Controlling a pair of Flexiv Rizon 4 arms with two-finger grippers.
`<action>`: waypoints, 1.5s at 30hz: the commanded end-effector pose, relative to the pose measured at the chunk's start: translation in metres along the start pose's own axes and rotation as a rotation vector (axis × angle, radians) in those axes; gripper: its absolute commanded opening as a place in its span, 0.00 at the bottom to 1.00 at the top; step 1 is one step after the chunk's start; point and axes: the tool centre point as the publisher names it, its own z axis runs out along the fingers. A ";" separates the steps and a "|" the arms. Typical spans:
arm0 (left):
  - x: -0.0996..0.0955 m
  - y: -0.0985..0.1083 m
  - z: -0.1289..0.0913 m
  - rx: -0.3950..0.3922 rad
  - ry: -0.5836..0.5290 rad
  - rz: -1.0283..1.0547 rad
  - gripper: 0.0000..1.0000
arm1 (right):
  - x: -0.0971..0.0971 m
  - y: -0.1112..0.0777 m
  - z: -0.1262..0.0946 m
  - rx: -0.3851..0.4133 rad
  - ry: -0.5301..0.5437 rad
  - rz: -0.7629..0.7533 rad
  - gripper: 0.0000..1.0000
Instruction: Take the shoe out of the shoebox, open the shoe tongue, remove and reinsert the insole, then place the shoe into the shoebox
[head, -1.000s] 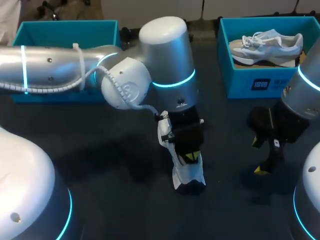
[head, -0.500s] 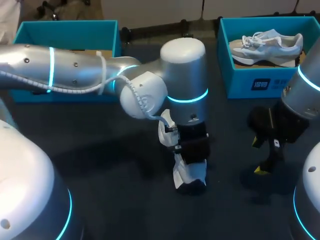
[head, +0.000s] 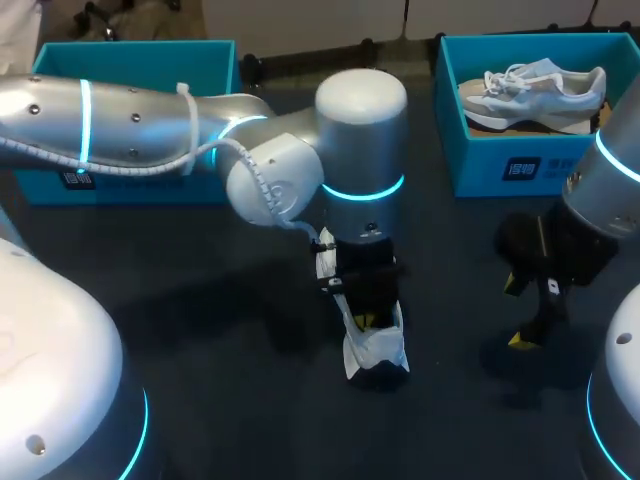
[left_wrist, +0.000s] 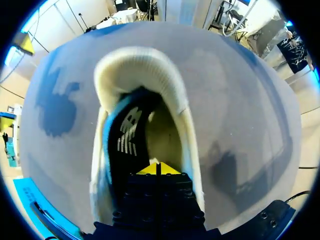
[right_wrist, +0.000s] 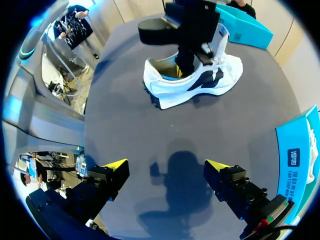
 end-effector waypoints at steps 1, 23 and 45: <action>0.011 -0.011 -0.030 -0.006 -0.085 0.025 0.00 | 0.000 0.000 0.001 0.001 -0.001 0.000 1.00; -0.034 -0.043 0.008 0.173 -0.125 0.025 0.00 | 0.000 0.000 0.001 0.001 -0.001 0.000 1.00; 0.000 -0.036 -0.041 0.007 -0.346 -0.007 0.00 | 0.000 0.000 0.001 0.001 -0.001 0.000 1.00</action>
